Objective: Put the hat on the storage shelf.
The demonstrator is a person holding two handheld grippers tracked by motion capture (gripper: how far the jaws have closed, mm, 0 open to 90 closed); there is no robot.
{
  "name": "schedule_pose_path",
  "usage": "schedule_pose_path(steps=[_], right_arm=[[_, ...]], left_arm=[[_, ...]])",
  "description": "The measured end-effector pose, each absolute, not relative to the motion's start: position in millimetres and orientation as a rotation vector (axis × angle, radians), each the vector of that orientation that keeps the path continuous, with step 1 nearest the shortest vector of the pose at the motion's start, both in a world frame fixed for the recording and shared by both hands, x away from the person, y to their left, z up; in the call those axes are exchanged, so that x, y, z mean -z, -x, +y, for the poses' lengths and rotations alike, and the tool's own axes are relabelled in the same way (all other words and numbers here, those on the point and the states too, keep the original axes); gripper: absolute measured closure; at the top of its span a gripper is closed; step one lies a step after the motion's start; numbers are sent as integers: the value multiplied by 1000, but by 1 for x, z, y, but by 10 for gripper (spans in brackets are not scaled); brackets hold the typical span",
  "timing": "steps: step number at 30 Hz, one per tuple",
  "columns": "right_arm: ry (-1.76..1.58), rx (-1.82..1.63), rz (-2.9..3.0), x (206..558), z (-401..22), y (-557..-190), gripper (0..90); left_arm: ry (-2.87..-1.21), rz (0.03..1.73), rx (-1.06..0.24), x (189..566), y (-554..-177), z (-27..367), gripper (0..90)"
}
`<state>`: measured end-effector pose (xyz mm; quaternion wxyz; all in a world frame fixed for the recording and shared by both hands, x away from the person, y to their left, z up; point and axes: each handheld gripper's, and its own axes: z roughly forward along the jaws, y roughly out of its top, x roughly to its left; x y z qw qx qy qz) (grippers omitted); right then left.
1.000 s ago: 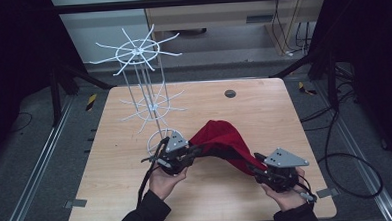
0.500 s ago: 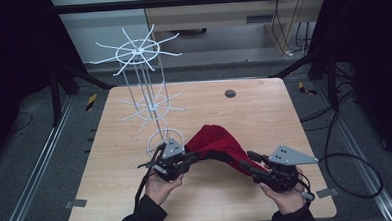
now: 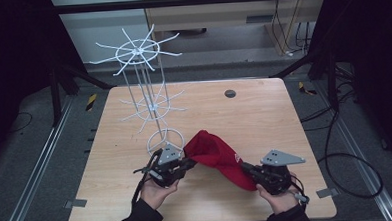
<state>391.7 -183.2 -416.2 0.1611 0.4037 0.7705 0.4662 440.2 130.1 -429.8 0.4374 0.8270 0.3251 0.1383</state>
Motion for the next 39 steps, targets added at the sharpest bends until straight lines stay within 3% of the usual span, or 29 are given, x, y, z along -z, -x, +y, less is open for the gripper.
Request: schedule_pose_path(steps=[14, 19, 25, 39], right_arm=[[-1166, -1172, 2364, 461, -163, -397, 874], [-1137, -1217, 2293, 456, -167, -397, 800], [-1127, -1289, 2183, 443, -172, -403, 723], [-1079, -1377, 2120, 414, -152, -420, 615]], left_arm=[[-2181, 799, -363, 461, -429, 142, 818], [-2203, 808, -395, 464, -425, 149, 734], [-2215, 847, -425, 464, -421, 166, 542], [-2139, 984, -456, 458, -416, 217, 468]])
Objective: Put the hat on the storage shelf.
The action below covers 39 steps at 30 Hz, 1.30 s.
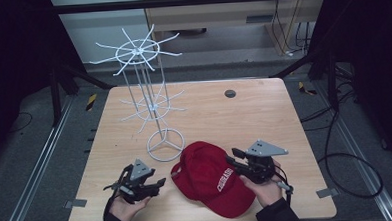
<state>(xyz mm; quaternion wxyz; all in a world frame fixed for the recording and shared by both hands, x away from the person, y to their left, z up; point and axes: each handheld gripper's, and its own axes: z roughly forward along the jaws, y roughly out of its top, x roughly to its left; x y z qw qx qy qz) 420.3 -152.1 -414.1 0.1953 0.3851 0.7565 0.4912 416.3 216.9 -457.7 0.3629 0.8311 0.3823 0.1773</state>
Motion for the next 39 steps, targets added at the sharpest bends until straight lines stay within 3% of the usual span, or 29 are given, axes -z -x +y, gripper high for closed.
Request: schedule_pose_path(steps=[12, 18, 31, 36, 39], right_arm=[[-1033, -1352, 2193, 403, -106, -446, 491], [-1008, -1298, 2233, 407, -82, -454, 414], [-946, -1198, 2341, 425, -35, -464, 221], [-947, -1124, 2359, 435, -28, -468, 229], [-944, -1053, 2378, 440, -27, -469, 332]], left_arm=[[-1982, 1172, -570, 455, -426, 270, 420], [-1941, 1231, -635, 459, -432, 283, 401], [-1907, 1267, -640, 463, -437, 294, 382], [-1904, 1261, -636, 463, -437, 296, 383], [-1908, 1265, -622, 463, -438, 295, 387]])
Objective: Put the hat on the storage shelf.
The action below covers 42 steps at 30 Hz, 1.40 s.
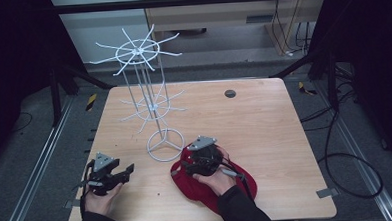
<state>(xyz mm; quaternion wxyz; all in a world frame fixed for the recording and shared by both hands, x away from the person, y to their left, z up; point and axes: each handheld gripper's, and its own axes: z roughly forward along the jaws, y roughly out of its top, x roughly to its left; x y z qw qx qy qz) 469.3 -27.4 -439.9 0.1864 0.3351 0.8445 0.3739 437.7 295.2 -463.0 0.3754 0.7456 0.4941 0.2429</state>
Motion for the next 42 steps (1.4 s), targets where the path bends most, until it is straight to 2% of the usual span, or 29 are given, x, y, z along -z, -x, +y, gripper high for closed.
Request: schedule_pose_path(steps=[2, 3, 4, 5, 12, 19, 35, 42], right_arm=[[-967, -1022, 2401, 441, -28, -470, 454], [-990, -980, 2410, 442, -28, -471, 564], [-990, -980, 2410, 442, -28, -471, 564], [-1004, -922, 2416, 442, -29, -471, 630], [-1063, -891, 2413, 441, -35, -471, 753], [-1077, -1004, 2366, 426, -52, -466, 786], [-1014, -1358, 2092, 355, -135, -432, 790], [-999, -1431, 2007, 335, -154, -427, 792]], left_arm=[[-1911, 1264, -621, 463, -438, 295, 390], [-1910, 1265, -619, 463, -438, 295, 398], [-1909, 1267, -617, 463, -438, 295, 398], [-1908, 1269, -618, 462, -437, 296, 404], [-1912, 1272, -610, 462, -438, 297, 414], [-1913, 1273, -613, 462, -438, 297, 419], [-1895, 1279, -613, 463, -438, 297, 403], [-1894, 1283, -614, 464, -437, 295, 402]])
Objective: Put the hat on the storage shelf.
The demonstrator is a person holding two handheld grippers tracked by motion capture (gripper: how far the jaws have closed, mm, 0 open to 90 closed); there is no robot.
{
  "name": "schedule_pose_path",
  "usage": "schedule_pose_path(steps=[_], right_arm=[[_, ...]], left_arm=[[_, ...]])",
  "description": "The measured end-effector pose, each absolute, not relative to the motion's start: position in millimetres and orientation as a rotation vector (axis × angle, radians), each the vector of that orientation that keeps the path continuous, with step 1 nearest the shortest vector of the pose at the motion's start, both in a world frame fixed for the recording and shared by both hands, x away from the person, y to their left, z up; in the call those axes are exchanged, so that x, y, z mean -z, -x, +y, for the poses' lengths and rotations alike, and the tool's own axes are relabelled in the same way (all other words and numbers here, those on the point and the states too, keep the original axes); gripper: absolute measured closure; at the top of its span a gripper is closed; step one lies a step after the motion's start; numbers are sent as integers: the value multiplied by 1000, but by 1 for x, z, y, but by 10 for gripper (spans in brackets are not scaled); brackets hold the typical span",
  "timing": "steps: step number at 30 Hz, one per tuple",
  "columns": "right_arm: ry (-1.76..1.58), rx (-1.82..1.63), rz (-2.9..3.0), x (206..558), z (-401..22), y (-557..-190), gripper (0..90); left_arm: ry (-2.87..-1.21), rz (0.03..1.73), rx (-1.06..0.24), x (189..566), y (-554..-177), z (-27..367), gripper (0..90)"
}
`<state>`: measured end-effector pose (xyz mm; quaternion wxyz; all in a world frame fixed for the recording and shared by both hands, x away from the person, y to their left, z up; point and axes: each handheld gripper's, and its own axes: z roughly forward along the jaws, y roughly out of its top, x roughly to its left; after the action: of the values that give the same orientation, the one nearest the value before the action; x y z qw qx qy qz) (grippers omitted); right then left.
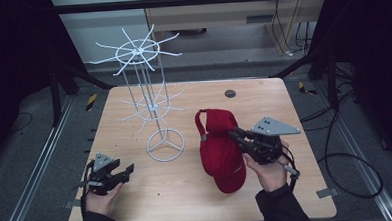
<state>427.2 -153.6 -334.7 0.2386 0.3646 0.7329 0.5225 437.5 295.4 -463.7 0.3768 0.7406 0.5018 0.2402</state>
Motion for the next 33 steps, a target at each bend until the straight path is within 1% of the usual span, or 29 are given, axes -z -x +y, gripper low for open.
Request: schedule_pose_path(steps=[3, 5, 12, 23, 25, 28, 29, 33], right_arm=[[-989, -1467, 1974, 324, -157, -425, 792], [-968, -1491, 1935, 311, -160, -422, 792], [-938, -1535, 1866, 290, -162, -422, 792], [-869, -1632, 1750, 251, -152, -431, 793], [-869, -1643, 1739, 249, -151, -431, 793], [-843, -1666, 1703, 238, -149, -431, 793], [-830, -1679, 1678, 230, -149, -430, 793], [-812, -1695, 1648, 219, -150, -428, 792]], left_arm=[[-1895, 1284, -614, 464, -438, 296, 401], [-1895, 1283, -612, 464, -438, 296, 401], [-1899, 1286, -601, 464, -438, 296, 400], [-1896, 1291, -591, 464, -438, 297, 398], [-1895, 1290, -591, 464, -439, 297, 398], [-1897, 1290, -592, 464, -439, 297, 399], [-1898, 1290, -592, 464, -439, 296, 400], [-1900, 1290, -590, 464, -439, 296, 400]])
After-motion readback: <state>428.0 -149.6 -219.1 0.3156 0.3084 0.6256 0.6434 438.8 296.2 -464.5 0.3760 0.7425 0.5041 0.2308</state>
